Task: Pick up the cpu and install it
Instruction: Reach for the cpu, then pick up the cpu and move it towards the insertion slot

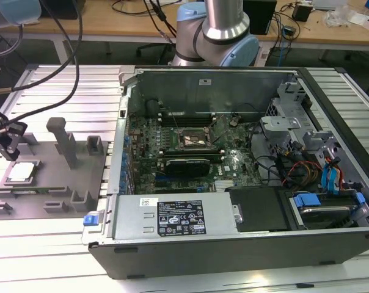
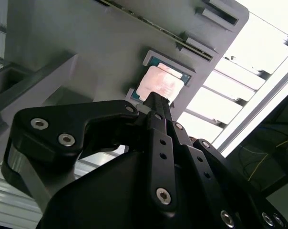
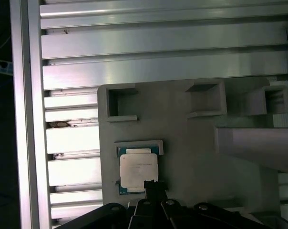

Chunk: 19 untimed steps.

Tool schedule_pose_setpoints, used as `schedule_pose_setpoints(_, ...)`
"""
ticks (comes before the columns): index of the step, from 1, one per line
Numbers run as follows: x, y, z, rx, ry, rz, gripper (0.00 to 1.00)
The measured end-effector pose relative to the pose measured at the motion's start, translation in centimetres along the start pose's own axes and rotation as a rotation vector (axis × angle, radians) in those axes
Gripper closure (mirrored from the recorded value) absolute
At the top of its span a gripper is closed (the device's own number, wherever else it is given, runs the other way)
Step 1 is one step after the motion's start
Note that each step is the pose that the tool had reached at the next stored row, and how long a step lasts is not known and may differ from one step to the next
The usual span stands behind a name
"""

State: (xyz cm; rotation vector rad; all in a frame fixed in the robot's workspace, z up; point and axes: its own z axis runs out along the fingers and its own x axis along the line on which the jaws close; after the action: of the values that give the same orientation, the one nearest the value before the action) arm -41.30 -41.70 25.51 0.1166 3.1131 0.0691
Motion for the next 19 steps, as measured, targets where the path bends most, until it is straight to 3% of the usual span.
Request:
schedule_pose_setpoints(4,-0.03,0.05,-1.21,0.0007,0.0003,0.0,0.89)
schedule_pose_setpoints(19,-0.03,0.06,-1.38,0.0008,0.0002,0.0,0.89)
